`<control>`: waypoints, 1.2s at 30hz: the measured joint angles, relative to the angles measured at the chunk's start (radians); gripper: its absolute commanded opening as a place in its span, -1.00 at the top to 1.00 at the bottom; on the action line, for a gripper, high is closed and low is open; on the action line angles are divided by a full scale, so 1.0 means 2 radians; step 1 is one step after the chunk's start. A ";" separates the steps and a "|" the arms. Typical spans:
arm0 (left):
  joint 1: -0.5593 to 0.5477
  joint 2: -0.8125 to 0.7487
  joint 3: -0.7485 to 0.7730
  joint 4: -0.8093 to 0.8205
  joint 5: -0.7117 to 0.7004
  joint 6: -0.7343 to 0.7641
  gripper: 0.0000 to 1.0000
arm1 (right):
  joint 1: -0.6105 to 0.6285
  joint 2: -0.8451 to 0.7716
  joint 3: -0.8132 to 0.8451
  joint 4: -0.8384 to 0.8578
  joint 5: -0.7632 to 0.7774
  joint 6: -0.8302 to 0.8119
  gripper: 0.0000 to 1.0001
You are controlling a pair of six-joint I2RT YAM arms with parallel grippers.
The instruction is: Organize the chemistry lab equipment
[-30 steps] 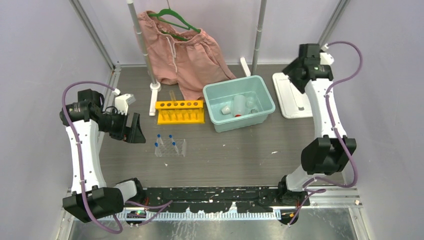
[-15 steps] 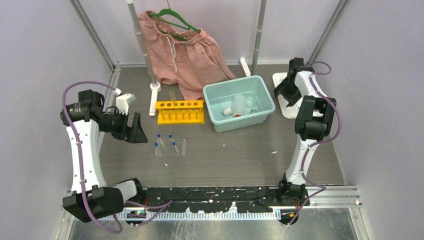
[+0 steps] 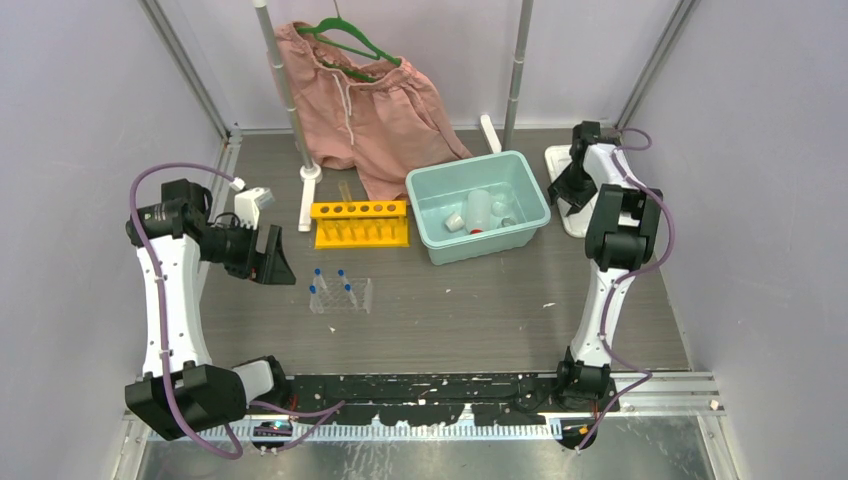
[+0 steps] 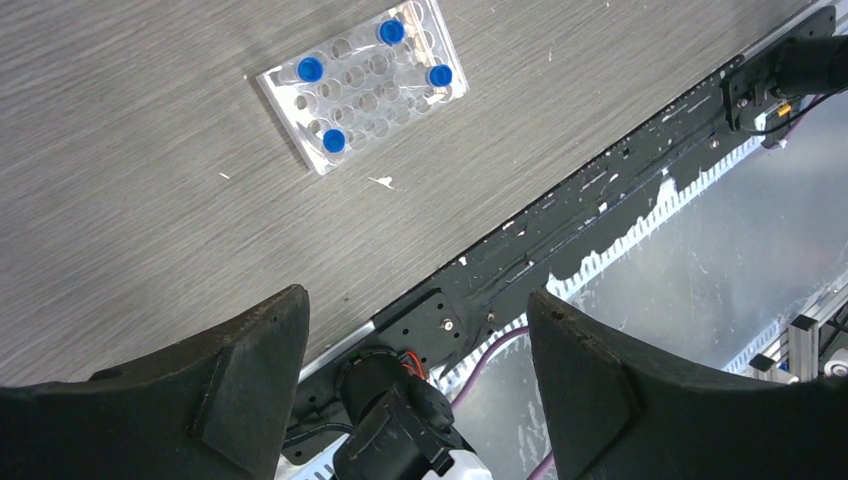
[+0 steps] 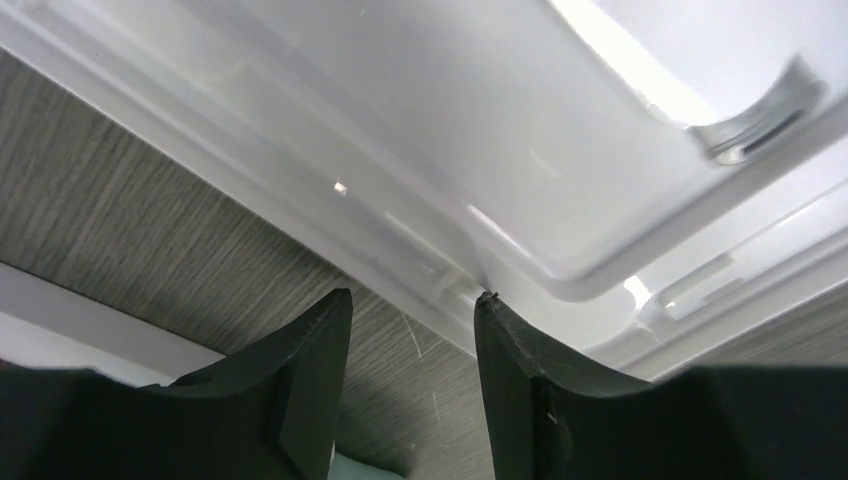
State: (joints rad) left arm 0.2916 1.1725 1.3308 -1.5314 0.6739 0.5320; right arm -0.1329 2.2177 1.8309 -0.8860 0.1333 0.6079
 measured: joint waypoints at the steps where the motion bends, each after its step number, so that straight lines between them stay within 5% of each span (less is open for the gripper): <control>1: 0.000 0.000 0.000 0.002 0.000 0.000 -0.60 | 0.000 0.005 0.000 0.000 0.001 0.000 -0.08; 7: 0.000 0.001 -0.004 0.016 -0.015 0.000 -0.59 | 0.005 0.014 0.002 -0.002 0.010 -0.005 -0.04; 13: 0.000 0.001 -0.009 0.022 -0.026 0.000 -0.59 | 0.010 0.014 0.003 -0.002 0.016 -0.005 0.37; 20: 0.000 0.001 -0.012 0.029 -0.036 0.000 -0.58 | 0.034 0.012 0.001 0.007 0.032 0.000 0.60; 31: 0.000 0.000 -0.012 0.029 -0.041 0.002 -0.60 | 0.056 -0.005 -0.022 0.010 0.051 0.022 0.42; 36: 0.000 0.000 -0.012 0.029 -0.042 0.002 -0.66 | 0.055 0.002 -0.011 0.007 0.056 0.020 0.63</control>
State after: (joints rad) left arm 0.2916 1.1728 1.3060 -1.4738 0.5892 0.5362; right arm -0.0238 2.2219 1.8084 -0.8715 0.2455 0.6487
